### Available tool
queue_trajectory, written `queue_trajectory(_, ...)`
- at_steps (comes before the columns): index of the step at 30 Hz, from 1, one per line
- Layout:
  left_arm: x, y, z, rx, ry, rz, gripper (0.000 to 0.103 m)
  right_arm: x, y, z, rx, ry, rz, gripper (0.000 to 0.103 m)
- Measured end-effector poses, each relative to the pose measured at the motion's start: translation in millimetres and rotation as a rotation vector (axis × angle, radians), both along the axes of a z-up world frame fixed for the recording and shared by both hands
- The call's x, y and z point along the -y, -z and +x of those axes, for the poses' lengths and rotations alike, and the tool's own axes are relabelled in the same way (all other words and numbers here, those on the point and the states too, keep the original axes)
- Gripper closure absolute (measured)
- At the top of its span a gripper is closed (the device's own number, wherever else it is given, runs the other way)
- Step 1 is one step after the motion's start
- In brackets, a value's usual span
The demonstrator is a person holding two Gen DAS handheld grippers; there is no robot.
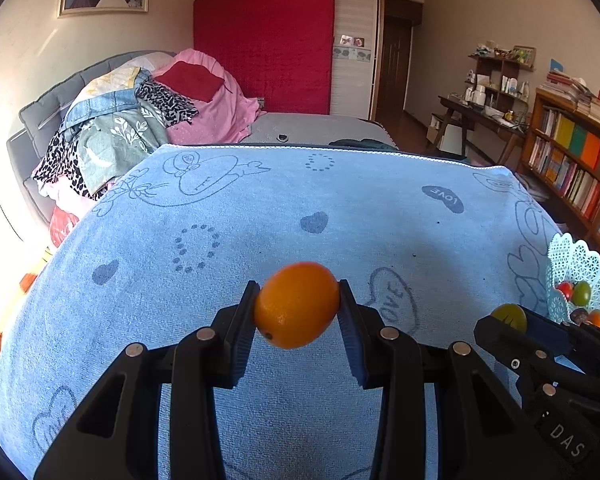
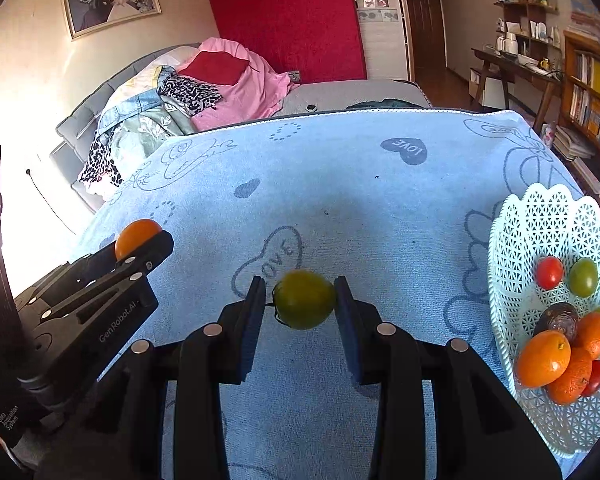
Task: Organize fruits
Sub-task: 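Carry the green tomato into the basket while the left gripper carries the orange tomato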
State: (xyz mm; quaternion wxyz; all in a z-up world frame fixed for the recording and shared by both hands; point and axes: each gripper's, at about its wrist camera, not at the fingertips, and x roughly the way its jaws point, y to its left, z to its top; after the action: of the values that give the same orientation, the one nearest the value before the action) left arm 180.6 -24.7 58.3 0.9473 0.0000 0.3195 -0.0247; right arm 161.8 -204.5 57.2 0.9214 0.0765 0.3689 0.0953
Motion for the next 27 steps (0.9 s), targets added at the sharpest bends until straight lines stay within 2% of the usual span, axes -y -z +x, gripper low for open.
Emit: queue_trajectory(27,49,8,-23,0.027,0.145,0.073,0.064,54,-26,-61,0.073,0.107,0.059,0.067)
